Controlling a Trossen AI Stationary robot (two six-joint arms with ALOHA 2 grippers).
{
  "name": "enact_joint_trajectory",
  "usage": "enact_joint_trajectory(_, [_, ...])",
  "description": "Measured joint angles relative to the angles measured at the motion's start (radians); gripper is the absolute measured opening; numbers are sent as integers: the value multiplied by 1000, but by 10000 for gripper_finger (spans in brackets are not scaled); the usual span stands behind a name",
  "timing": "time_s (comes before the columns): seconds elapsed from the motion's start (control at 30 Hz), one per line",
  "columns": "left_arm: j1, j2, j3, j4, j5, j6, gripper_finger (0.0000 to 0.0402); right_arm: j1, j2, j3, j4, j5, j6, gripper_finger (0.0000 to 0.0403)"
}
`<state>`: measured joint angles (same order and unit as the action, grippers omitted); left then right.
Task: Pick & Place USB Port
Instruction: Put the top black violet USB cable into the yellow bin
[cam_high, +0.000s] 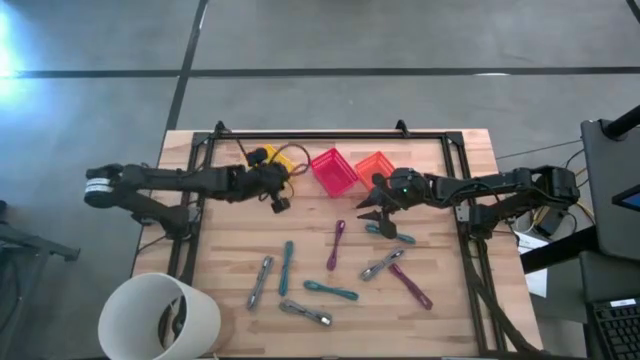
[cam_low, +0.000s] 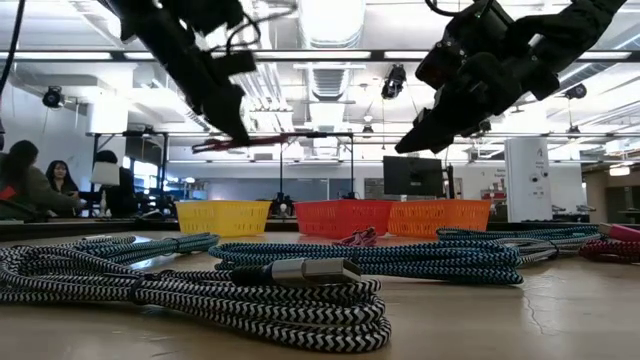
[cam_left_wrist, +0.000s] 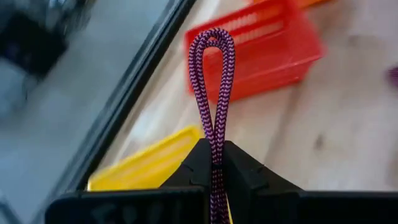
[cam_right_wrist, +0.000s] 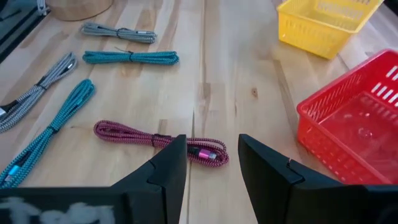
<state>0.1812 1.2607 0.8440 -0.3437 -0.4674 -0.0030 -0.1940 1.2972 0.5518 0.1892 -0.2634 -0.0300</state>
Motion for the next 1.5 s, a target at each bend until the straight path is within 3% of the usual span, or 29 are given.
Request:
enact_joint_trajectory(0.33, [155, 92, 0, -71, -11, 119, 19, 0, 0, 0, 10, 0, -8, 137])
enact_joint_trajectory(0.5, [160, 109, 8, -155, -118, 191, 19, 0, 0, 0, 10, 0, -7, 132])
enact_joint_trajectory(0.87, [177, 110, 10, -226, -145, 343, 19, 0, 0, 0, 14, 0, -5, 131])
enact_joint_trajectory(1.07, [213, 121, 4, -225, -162, 342, 19, 0, 0, 0, 42, -1, -7, 131])
enact_joint_trajectory(1.33, [218, 226, 2, -232, -162, 343, 23, 0, 0, 0, 76, -1, 1, 134])
enact_joint_trajectory(1.5, [218, 287, 2, -244, -224, 335, 38, 0, 0, 0, 78, -1, 8, 139])
